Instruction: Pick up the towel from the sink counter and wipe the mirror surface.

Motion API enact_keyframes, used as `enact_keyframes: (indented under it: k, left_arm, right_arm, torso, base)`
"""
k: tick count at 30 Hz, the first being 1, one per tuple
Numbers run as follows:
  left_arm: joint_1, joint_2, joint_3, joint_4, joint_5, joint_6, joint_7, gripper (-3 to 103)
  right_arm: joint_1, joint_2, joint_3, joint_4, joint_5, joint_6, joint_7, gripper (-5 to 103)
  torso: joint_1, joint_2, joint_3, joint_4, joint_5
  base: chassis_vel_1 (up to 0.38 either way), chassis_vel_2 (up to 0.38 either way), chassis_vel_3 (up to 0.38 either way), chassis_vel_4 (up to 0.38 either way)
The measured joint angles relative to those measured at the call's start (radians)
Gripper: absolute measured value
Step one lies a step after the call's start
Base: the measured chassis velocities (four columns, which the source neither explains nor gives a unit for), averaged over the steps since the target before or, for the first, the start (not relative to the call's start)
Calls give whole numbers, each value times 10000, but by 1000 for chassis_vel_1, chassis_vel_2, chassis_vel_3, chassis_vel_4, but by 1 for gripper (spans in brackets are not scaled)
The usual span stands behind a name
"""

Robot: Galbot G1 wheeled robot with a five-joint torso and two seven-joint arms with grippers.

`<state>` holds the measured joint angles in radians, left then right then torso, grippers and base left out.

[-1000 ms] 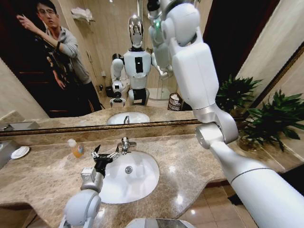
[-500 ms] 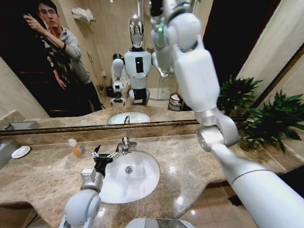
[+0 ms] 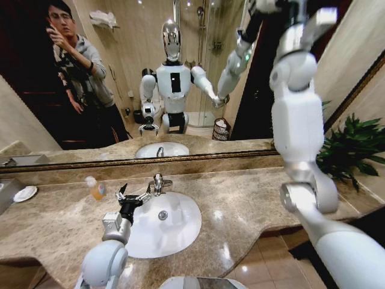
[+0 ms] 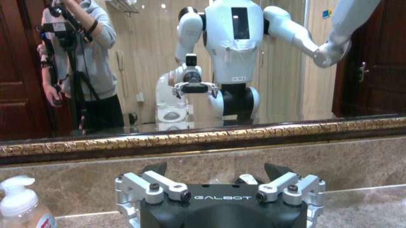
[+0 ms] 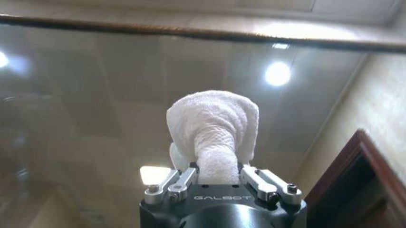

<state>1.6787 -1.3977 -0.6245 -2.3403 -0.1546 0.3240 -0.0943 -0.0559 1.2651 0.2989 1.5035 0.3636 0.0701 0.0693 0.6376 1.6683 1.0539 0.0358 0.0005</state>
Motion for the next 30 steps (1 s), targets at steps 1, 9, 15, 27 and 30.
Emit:
enact_keyframes:
  k: [1,9,15,27,30]
  left_arm:
    - [0,0,0,0,0,0,0,100]
    - [-1,0,-1,0,0,0,0,100]
    - [0,0,-1,0,0,-1,0,100]
    - [0,0,-1,0,0,0,0,100]
    - [0,0,0,0,0,0,0,100]
  right_arm:
    - [0,0,0,0,0,0,0,22]
    - [-1847,875,-794,1611,-201,209,-184,22]
    - [-2593,1402,-1213,1702,-541,549,-540,22]
    - [-4403,1201,-1086,1815,-1040,1219,-779,22]
    - [-4500,854,-795,1871,-846,1222,-727,22]
  torso:
    - [0,0,0,0,0]
    - [0,-1,-1,5,-9]
    - [-1,-1,-1,2,-9]
    - [-4,0,-2,0,-7]
    - [-3,0,-2,-2,-6]
  base:
    - [0,0,0,0]
    - [0,0,0,0]
    - [0,0,0,0]
    - [0,0,0,0]
    - [0,0,0,0]
